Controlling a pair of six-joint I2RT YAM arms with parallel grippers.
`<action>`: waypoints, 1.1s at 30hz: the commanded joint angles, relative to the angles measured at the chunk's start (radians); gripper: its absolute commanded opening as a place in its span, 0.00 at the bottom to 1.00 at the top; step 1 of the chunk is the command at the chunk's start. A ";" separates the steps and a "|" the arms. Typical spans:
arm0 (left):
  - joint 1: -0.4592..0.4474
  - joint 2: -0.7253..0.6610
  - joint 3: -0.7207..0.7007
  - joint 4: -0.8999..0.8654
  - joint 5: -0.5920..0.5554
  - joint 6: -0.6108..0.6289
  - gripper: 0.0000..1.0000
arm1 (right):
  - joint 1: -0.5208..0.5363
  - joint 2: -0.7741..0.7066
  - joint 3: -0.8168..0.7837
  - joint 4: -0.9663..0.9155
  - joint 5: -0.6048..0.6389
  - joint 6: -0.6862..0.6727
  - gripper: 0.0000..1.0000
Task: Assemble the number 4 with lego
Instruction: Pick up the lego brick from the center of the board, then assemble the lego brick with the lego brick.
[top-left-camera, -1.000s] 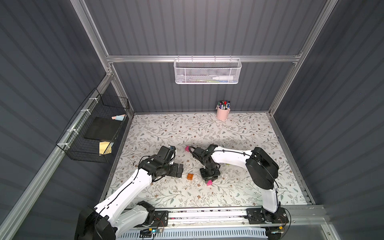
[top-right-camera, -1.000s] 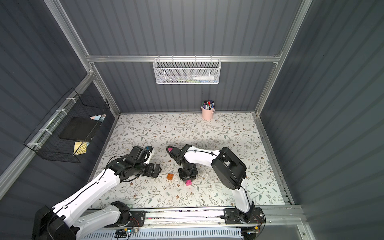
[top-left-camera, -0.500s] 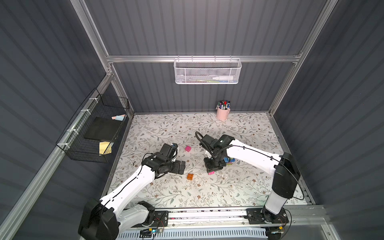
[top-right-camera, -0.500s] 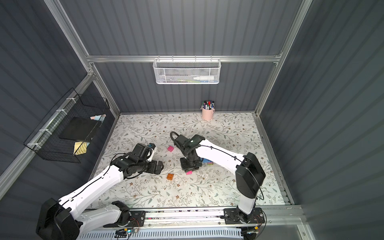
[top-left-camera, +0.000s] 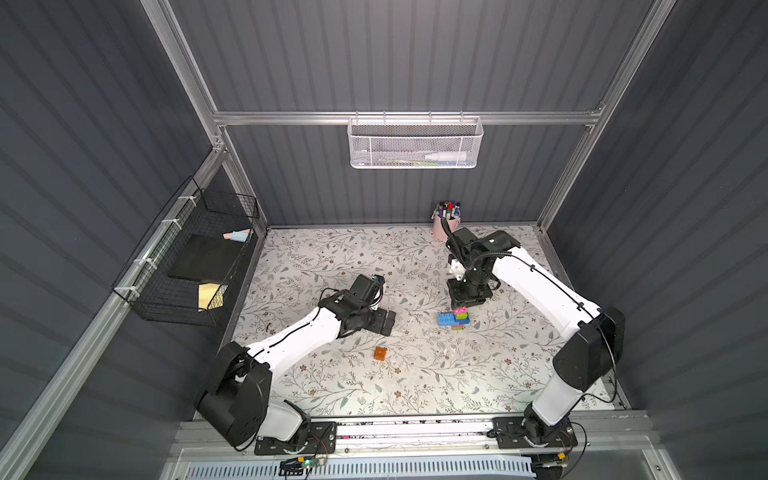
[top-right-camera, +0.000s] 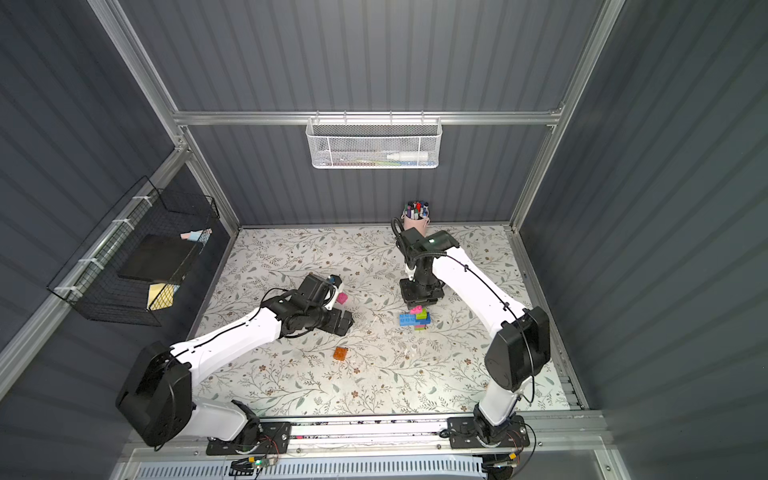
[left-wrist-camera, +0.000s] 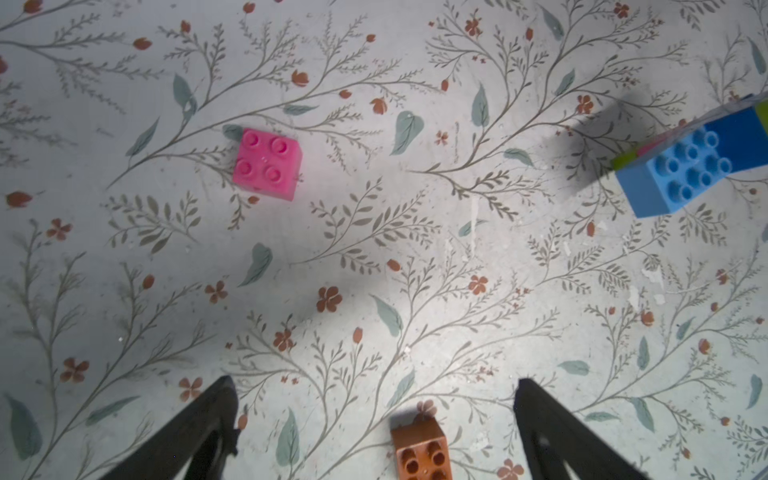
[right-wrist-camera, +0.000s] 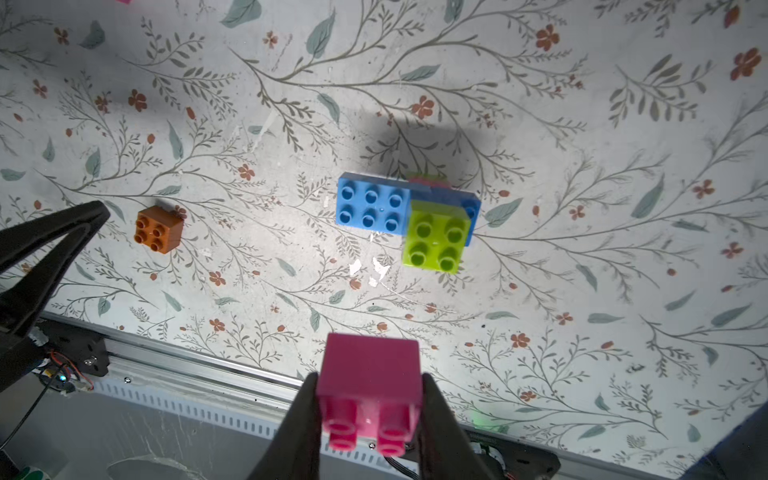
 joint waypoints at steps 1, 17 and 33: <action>-0.003 0.041 0.040 0.030 0.035 0.043 0.99 | -0.046 0.021 0.012 -0.045 -0.033 -0.085 0.26; -0.004 0.097 0.050 0.026 0.099 0.091 0.99 | -0.141 0.201 0.170 -0.175 -0.121 -0.194 0.29; -0.003 0.111 0.043 0.035 0.100 0.090 1.00 | -0.140 0.238 0.134 -0.145 -0.081 -0.194 0.28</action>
